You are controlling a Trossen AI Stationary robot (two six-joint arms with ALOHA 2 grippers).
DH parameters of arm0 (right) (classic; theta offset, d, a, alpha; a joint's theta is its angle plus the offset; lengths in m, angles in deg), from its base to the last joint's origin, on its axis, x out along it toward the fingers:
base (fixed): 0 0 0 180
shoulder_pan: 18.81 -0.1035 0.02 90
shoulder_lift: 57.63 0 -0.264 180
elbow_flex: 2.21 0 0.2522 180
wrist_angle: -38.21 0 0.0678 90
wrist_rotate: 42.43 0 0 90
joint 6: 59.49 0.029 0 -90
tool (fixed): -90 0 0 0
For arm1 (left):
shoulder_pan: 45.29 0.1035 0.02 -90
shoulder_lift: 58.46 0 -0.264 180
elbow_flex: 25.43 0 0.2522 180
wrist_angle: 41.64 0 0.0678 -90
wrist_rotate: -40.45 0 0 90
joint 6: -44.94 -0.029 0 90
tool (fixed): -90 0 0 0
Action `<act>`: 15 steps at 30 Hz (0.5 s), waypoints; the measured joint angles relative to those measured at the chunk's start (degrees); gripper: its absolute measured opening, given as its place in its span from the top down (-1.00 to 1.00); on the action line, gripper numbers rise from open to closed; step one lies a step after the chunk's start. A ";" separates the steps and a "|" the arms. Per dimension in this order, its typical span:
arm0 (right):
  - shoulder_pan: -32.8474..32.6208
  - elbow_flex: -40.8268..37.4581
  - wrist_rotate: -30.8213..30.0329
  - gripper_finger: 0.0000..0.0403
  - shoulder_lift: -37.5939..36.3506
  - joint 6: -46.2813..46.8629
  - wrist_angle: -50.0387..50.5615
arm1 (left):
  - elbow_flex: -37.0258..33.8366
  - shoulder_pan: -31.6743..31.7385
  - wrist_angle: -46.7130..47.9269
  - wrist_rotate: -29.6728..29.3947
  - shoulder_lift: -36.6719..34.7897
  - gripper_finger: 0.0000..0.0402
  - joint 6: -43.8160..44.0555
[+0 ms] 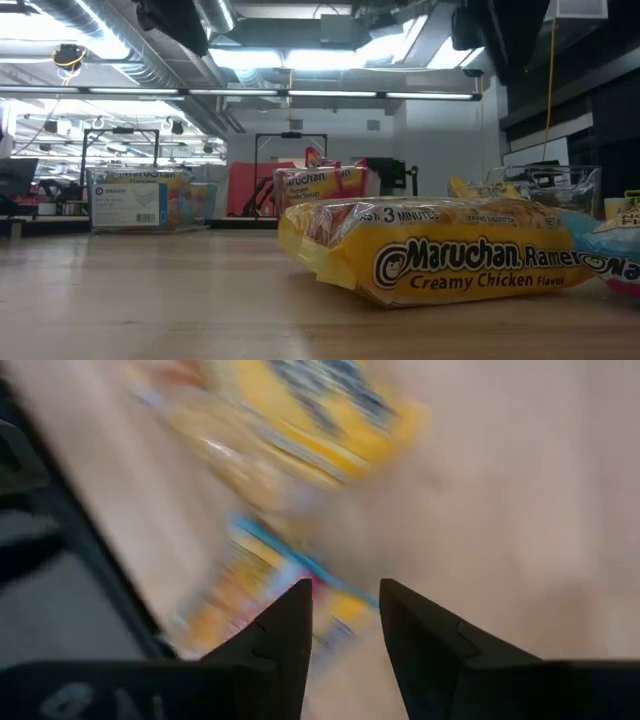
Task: Sort Maruchan noodles
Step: Put the yellow noodle pack in the right transparent basket
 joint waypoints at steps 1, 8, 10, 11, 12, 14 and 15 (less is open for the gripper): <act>-0.58 -1.28 -0.07 0.40 0.00 0.61 -4.15 | 0.00 0.00 -0.70 0.00 0.00 0.60 -0.02; 0.69 -8.34 -6.63 0.39 1.51 1.91 -20.10 | 0.00 0.00 -1.97 0.87 0.00 0.60 0.02; 2.15 -10.34 -7.05 0.39 1.53 3.43 -19.43 | 0.00 0.00 -2.00 1.95 -0.02 0.60 0.02; 2.80 -11.24 -7.03 0.39 1.55 3.60 -19.51 | 0.00 0.00 -2.08 2.42 -0.02 0.60 0.02; 3.44 -12.19 -6.90 0.39 1.60 3.64 -19.72 | 0.00 0.00 -2.08 2.99 0.00 0.60 0.03; 4.50 -13.73 -5.16 0.39 1.68 3.66 -20.09 | 0.00 -0.01 -2.13 3.47 -0.02 0.60 0.04; 4.97 -14.47 -3.42 0.39 1.68 3.66 -21.66 | 0.00 -0.01 -2.08 3.59 -0.02 0.60 0.00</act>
